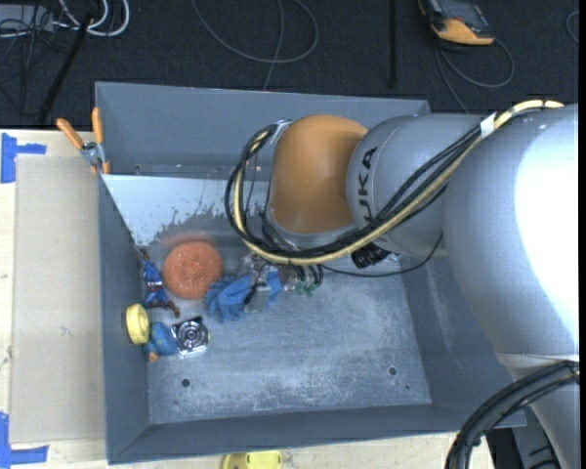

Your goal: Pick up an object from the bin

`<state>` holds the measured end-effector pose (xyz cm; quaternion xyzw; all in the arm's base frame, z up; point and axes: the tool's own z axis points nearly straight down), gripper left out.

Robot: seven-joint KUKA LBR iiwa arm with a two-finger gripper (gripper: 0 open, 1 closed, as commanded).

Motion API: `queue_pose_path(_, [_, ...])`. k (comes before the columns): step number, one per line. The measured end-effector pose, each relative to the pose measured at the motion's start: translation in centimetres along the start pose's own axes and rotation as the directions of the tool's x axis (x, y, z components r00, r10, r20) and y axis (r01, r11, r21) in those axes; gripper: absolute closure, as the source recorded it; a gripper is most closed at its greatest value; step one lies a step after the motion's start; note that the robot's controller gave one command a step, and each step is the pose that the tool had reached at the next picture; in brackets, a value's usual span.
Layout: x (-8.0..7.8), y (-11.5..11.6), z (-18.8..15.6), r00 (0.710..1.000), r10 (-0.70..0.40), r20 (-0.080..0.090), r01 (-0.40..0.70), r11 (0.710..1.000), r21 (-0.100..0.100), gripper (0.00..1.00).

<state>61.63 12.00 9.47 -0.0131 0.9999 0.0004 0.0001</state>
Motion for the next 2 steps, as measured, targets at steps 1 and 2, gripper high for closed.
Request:
queue_pose_path(1, [0.0, 0.0, 0.0, 1.000, 0.001, 0.000, -0.001, 1.000, 0.000, 1.00])
queue_pose_path(2, [2.1, -0.7, -15.8, 0.999, 0.039, 0.003, -0.039, 0.999, 0.000, 1.00])
